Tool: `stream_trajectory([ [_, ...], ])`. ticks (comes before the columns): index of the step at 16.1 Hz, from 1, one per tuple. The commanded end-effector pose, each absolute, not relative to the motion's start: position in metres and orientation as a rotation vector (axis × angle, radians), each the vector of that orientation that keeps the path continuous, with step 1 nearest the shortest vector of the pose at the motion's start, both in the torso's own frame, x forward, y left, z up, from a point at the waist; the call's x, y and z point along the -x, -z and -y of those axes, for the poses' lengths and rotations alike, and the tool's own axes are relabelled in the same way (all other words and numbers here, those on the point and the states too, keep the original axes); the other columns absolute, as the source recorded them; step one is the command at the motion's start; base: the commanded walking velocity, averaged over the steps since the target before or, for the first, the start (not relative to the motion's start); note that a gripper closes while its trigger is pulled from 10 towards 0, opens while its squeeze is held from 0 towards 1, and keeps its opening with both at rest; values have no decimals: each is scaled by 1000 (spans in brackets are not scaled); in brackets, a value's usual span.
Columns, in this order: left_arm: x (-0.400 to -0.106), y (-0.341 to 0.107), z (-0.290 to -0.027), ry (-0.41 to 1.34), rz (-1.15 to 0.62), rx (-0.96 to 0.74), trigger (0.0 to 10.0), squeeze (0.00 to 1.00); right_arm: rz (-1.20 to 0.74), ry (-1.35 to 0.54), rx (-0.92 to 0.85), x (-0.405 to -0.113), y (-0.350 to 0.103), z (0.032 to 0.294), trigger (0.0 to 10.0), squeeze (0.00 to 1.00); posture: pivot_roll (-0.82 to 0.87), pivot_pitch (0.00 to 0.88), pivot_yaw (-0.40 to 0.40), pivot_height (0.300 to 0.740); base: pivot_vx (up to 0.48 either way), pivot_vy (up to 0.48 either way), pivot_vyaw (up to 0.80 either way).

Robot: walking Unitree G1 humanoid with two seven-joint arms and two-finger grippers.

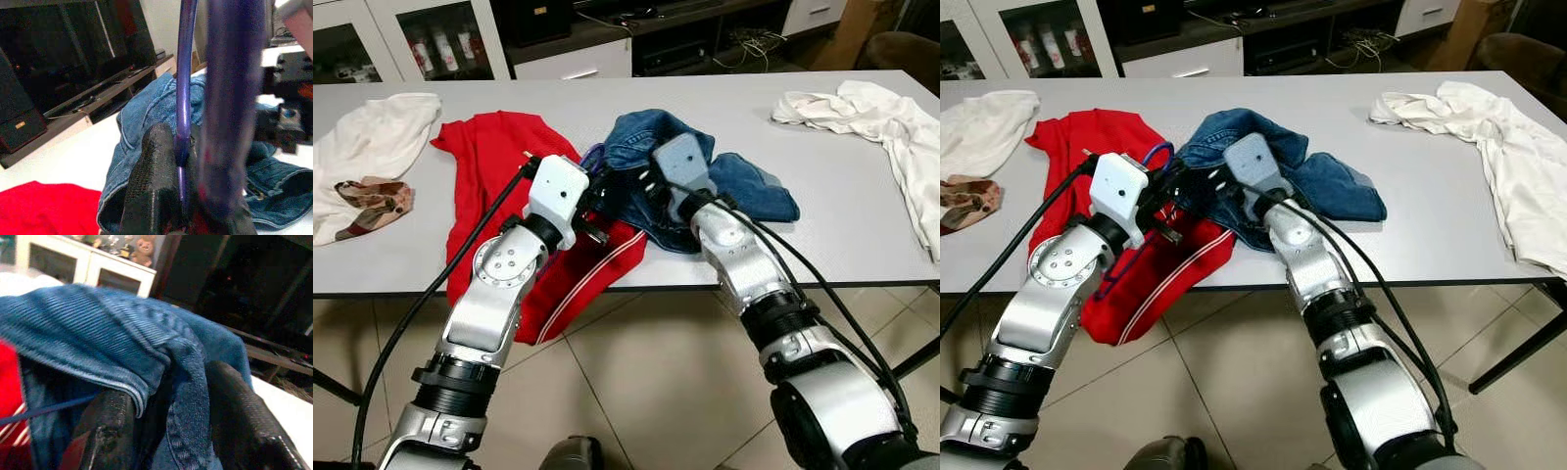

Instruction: Hang hanger

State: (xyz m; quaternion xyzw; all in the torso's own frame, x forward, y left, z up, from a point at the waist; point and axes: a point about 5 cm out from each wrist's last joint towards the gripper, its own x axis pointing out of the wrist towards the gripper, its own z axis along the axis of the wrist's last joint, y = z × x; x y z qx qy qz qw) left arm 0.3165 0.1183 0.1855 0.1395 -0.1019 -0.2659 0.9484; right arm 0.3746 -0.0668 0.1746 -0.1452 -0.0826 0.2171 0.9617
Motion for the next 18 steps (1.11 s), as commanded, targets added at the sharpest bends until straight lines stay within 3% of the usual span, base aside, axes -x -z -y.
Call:
stream_trajectory([
  [1, -312, -190, -117, 574, 229, -288, 10000, 0, 189, -382, 250, -381, -184, 75, 0, 0, -7, 0, 51, 736, 0, 0, 0],
  [10, -310, -186, -125, 512, 202, -284, 10000, 0, 141, -221, 141, -401, -196, 104, 0, 0, 23, 0, 29, 736, 0, 0, 0],
  [12, -312, -171, -129, 496, 92, -318, 10000, 0, 168, -108, 90, -405, -204, 120, 0, 0, 20, 0, 29, 736, 0, 0, 0],
  [13, -315, -150, -137, 459, -53, -359, 10000, 0, 217, -86, 69, -407, -216, 127, 0, 0, 15, 0, 31, 736, 0, 0, 0],
  [18, -328, -156, -149, 307, -59, -447, 10000, 0, 273, -238, 89, -408, -234, 108, 0, 0, 11, 0, 32, 736, 0, 0, 0],
])
